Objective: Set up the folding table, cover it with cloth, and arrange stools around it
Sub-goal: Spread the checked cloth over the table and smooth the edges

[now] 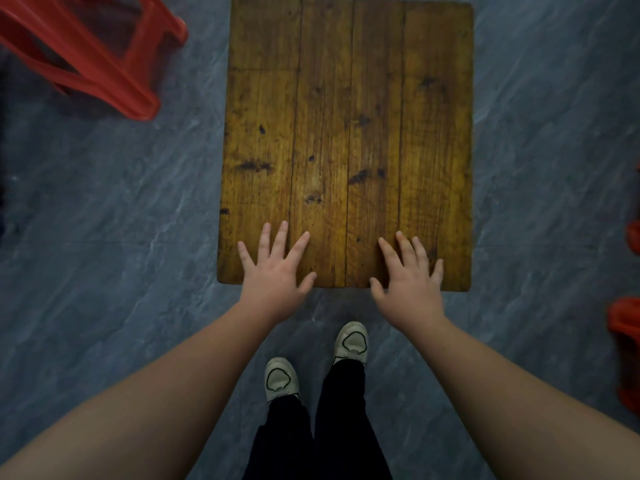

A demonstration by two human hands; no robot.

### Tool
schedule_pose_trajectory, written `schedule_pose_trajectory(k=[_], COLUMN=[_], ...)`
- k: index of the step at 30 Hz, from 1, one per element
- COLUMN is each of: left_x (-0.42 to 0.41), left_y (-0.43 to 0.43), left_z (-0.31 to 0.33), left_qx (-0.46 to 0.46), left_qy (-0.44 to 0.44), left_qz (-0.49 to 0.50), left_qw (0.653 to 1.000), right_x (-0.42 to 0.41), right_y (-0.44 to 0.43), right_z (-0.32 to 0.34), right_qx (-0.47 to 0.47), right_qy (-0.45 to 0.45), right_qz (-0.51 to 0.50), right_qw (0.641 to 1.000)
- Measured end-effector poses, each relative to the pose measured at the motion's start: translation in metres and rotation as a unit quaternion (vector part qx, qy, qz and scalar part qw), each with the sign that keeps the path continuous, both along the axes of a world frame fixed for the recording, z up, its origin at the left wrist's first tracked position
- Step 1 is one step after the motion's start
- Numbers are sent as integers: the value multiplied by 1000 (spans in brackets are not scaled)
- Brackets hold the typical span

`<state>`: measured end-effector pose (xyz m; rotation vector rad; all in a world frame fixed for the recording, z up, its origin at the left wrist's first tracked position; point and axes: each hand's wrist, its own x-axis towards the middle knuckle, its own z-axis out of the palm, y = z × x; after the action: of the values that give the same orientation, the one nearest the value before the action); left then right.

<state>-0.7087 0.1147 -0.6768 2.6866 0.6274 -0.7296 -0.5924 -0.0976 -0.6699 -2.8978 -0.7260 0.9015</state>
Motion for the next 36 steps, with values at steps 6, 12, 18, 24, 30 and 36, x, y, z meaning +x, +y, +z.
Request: schedule_pose_trajectory(k=[6,12,18,24,30,36], left_x=[31,77,87,95,115,177], left_y=[5,17,15,17,33,78], left_z=[4,-20,-38,-31,-5,-7], left_qx=[14,49,63,39,15,43], left_qy=[-37,-60,-14,23,0,-36], left_qz=[29,25,26,23,25,13], left_qw=[999,997,998,999,1000,998], right_x=[32,74,78,82,102,159], right_y=[8,38,46,51,77,112], right_z=[-1,-21,-43,-40,-13,-17], right_qx=[48,49,1,-26,-2,-6], right_qy=[-34,-67,-75,-59,-51,-68], right_qz=[9,43,68,69,9,-1], right_qw=[998,996,995,996,999,998])
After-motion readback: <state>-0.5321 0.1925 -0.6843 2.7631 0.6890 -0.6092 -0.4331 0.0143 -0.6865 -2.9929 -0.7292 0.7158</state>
